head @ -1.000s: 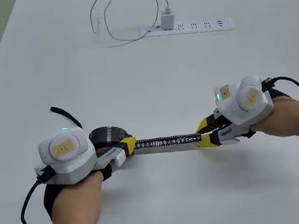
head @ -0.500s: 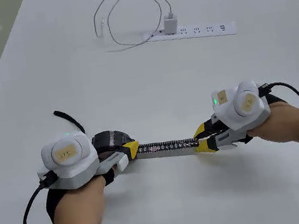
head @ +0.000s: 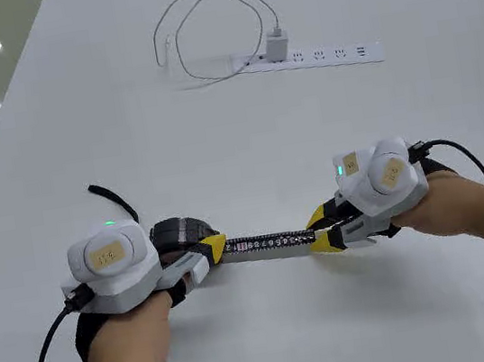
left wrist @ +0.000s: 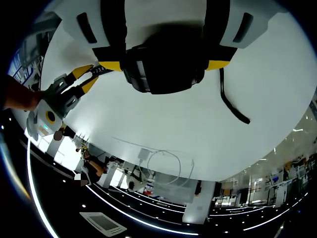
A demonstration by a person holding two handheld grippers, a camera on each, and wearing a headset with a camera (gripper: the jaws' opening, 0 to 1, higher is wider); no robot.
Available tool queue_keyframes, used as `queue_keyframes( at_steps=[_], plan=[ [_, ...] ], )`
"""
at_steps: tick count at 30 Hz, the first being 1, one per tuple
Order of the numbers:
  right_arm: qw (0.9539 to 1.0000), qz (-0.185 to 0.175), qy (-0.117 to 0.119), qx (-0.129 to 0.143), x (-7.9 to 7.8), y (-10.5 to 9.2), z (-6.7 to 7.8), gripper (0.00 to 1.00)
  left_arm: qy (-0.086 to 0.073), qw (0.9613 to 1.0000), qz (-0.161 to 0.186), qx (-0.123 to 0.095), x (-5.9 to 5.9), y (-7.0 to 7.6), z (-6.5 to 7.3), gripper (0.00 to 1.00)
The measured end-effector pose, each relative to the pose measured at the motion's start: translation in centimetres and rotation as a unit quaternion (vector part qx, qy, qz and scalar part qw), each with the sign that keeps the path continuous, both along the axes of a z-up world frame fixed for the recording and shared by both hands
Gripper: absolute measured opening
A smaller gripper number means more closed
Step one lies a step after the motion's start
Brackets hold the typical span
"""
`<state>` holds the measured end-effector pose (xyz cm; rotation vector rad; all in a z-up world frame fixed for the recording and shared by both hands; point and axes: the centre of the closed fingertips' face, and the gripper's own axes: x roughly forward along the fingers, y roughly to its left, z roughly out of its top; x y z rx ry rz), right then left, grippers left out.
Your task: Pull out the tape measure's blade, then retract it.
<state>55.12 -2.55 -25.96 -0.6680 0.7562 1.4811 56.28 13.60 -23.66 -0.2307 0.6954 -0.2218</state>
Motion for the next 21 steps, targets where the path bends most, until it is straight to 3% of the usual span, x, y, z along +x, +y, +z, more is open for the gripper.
queue_keyframes(
  at_steps=[21],
  plan=[
    [0.9999,0.007,0.003,0.013,0.0,2.5,-0.3,0.09,0.0,1.0,0.001,-0.003,0.1,0.0,-0.1,0.58]
  ],
)
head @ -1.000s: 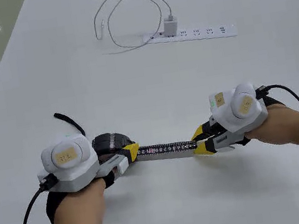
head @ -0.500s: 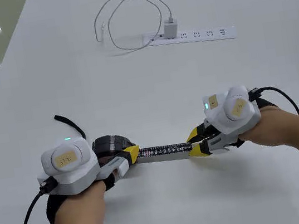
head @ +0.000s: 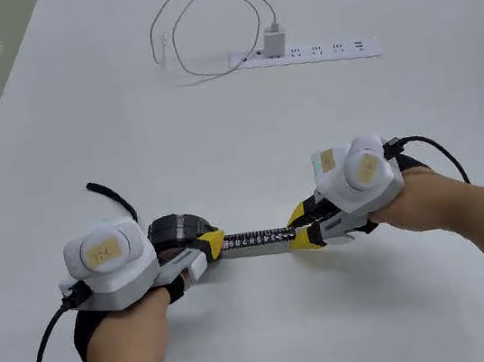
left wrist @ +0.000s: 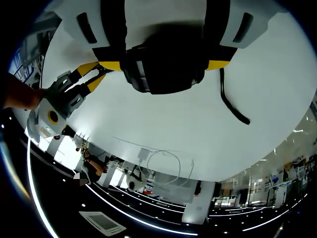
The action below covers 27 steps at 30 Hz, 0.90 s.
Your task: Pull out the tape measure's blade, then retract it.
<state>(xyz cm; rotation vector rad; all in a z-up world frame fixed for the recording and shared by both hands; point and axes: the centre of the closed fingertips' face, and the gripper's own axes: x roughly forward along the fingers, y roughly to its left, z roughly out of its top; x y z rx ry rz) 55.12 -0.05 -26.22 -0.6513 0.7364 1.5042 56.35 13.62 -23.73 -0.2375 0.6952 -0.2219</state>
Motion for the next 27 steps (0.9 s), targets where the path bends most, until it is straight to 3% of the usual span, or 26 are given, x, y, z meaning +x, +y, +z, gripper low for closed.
queue_keyframes(
  at_steps=[27],
  plan=[
    [0.9999,0.004,0.005,0.013,-0.1,2.6,0.1,0.09,0.0,1.0,0.004,-0.007,0.0,0.1,0.0,0.59]
  ],
)
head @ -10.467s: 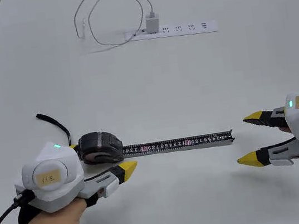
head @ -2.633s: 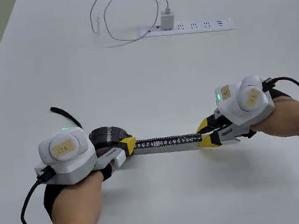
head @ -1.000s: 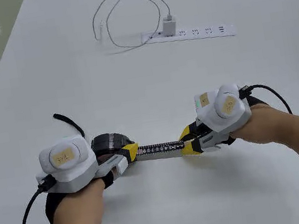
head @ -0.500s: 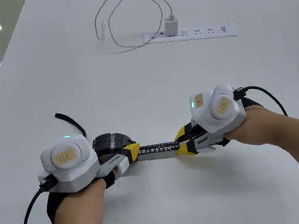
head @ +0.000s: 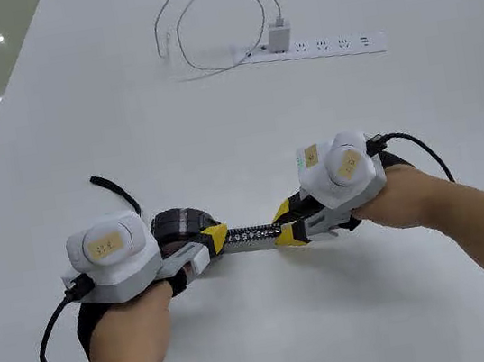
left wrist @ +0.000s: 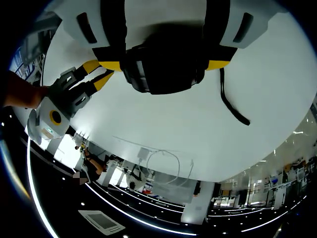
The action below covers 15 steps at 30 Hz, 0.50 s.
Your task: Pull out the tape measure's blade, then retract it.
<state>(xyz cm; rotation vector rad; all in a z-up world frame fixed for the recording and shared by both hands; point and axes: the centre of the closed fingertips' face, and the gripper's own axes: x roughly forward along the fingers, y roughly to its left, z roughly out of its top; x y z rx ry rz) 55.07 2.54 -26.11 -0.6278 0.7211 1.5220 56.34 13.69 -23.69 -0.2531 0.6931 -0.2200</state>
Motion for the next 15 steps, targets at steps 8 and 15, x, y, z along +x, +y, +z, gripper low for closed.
queue_keyframes(
  at_steps=[8,15],
  plan=[
    [1.0,-0.001,0.002,0.0,0.0,0.7,-0.1,0.09,0.0,1.0,0.001,-0.001,0.0,0.0,0.0,0.59],
    [1.0,0.002,0.0,0.001,0.0,1.2,-0.2,0.09,0.0,1.0,0.001,0.0,0.1,0.0,0.0,0.59]
  ],
)
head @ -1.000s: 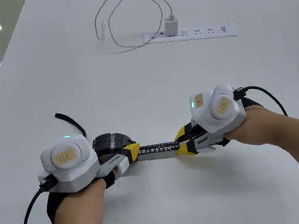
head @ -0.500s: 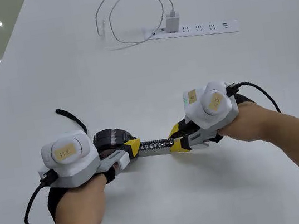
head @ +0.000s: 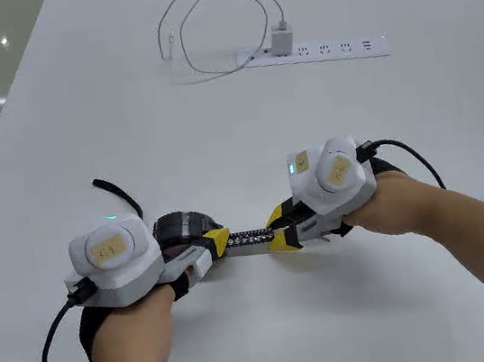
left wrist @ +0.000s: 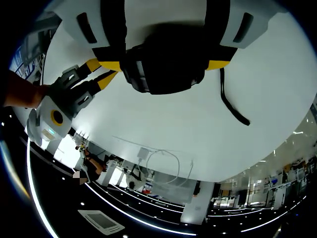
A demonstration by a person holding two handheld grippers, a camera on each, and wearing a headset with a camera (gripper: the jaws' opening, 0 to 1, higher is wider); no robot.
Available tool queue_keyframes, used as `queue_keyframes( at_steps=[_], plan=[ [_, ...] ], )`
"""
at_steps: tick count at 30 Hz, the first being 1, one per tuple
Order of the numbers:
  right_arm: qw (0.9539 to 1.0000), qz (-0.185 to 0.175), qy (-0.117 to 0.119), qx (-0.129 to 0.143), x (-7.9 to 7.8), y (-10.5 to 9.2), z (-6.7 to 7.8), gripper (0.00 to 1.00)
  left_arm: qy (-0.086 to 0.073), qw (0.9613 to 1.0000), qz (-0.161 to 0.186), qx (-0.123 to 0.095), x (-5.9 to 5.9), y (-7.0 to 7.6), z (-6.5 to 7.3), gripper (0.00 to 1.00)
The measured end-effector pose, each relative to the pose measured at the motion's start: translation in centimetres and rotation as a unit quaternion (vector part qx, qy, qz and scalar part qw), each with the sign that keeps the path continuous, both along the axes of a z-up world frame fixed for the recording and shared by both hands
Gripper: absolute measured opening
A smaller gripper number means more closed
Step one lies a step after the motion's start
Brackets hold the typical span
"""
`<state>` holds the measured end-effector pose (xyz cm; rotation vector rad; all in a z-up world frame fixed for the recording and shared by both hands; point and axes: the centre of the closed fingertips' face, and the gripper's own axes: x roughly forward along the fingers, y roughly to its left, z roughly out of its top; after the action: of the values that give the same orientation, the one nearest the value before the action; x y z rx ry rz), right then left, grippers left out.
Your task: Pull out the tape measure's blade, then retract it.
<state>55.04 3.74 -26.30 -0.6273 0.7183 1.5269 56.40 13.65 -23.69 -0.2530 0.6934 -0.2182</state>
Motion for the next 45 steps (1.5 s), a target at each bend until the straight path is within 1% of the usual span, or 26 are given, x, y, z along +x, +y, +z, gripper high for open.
queue_keyframes(
  at_steps=[14,33,45],
  plan=[
    [1.0,0.001,0.001,0.006,-0.1,1.2,-0.1,0.09,0.0,1.0,0.001,0.0,0.0,0.0,0.0,0.59],
    [0.9996,-0.002,0.011,0.025,-0.5,4.0,-0.3,0.1,0.0,1.0,0.0,0.0,-0.1,0.0,-0.1,0.59],
    [0.9995,-0.005,0.012,0.029,-0.5,5.0,-0.2,0.1,-0.001,1.0,0.001,-0.001,-0.1,0.0,-0.1,0.59]
  ],
)
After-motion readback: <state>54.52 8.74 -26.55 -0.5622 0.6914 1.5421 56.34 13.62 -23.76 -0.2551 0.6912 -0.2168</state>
